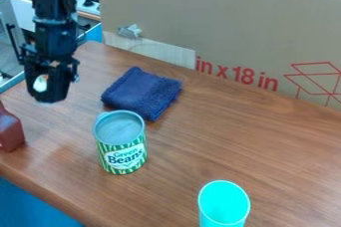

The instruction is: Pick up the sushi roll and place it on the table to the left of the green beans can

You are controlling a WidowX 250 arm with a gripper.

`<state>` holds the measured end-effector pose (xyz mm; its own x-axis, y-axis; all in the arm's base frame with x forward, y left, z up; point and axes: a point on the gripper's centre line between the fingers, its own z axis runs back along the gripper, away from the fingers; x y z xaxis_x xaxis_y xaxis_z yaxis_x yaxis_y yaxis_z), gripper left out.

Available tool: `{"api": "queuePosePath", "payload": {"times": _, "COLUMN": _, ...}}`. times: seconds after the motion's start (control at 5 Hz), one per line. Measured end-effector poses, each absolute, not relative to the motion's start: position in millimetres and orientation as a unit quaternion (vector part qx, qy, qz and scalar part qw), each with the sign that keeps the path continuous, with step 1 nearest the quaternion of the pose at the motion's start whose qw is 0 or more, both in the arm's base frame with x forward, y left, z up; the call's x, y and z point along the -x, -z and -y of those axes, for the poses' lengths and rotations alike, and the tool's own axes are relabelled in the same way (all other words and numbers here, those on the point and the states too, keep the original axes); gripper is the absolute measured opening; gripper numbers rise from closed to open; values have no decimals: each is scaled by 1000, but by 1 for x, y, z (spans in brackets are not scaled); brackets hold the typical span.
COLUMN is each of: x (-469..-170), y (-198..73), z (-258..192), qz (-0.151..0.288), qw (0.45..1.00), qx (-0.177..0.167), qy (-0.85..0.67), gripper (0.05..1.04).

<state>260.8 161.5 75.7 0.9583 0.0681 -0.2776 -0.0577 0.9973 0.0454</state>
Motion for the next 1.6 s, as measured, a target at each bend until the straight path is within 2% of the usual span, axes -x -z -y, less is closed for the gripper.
{"api": "queuePosePath", "payload": {"times": 0.4, "x": -243, "y": -58, "z": -152, "qz": -152, "qw": 988, "qx": -35, "qy": -14, "gripper": 577}}
{"api": "queuePosePath", "payload": {"times": 0.6, "x": -244, "y": -53, "z": -149, "qz": -152, "qw": 988, "qx": -25, "qy": -6, "gripper": 577}}
{"api": "queuePosePath", "payload": {"times": 1.0, "x": -246, "y": -31, "z": -131, "qz": -150, "qw": 988, "qx": 35, "qy": 28, "gripper": 577}}
{"api": "queuePosePath", "payload": {"times": 1.2, "x": -248, "y": -22, "z": -128, "qz": -156, "qw": 987, "qx": 30, "qy": 33, "gripper": 576}}
{"api": "queuePosePath", "payload": {"times": 1.4, "x": -249, "y": -19, "z": -127, "qz": -158, "qw": 987, "qx": 10, "qy": 36, "gripper": 576}}
{"api": "queuePosePath", "payload": {"times": 1.6, "x": -249, "y": -19, "z": -128, "qz": -159, "qw": 987, "qx": 2, "qy": 18, "gripper": 643}}
